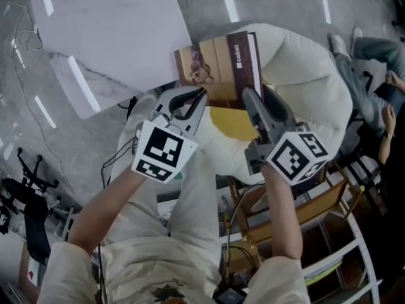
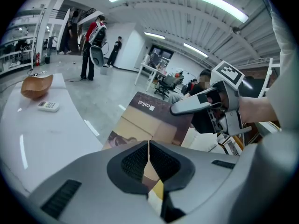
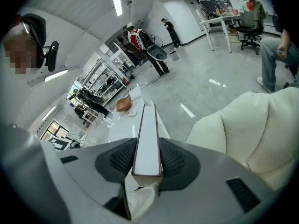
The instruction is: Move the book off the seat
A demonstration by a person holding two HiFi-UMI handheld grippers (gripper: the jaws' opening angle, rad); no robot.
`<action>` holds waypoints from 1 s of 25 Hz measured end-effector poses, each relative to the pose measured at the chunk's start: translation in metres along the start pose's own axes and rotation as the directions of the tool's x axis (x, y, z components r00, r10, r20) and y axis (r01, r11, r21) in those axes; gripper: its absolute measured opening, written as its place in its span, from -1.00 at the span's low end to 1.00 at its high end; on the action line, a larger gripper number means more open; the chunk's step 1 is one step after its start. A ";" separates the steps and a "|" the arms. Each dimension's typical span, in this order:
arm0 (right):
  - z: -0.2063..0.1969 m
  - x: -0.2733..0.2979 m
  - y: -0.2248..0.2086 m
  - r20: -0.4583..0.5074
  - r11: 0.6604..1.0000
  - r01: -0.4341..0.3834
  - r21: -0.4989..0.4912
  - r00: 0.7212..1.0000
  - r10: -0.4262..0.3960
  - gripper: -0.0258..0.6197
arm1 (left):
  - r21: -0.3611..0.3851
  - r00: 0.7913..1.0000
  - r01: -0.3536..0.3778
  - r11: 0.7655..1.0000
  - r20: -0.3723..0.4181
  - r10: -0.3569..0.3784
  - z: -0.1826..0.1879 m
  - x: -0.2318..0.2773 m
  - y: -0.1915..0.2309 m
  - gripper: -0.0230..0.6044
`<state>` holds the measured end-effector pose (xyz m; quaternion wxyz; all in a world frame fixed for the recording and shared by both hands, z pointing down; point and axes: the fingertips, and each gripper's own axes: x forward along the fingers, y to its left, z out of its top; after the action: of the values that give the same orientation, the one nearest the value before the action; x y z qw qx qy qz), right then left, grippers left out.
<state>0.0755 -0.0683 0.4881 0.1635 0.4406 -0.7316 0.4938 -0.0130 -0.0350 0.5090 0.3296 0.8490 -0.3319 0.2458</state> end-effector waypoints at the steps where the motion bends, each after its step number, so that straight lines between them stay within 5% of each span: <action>1: 0.000 0.003 0.005 -0.003 1.000 -0.007 0.000 1.000 0.007 -0.46 | -0.008 1.000 -0.007 1.000 0.002 0.007 -0.002 -0.003 0.004 -0.88; 13: -0.007 0.045 0.050 -0.047 0.996 -0.088 -0.014 0.995 0.087 -0.46 | -0.086 0.995 -0.095 0.992 0.011 0.097 -0.017 -0.029 0.048 -0.89; 25: -0.022 0.088 0.087 -0.099 0.984 -0.171 -0.042 0.981 0.166 -0.46 | -0.138 0.966 -0.251 0.958 0.022 0.256 -0.027 -0.054 0.090 -0.89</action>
<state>-0.0478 -0.0812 0.5071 0.1670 0.3487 -0.7699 0.5077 -0.1196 -0.0447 0.5283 0.3450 0.7801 -0.4603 0.2461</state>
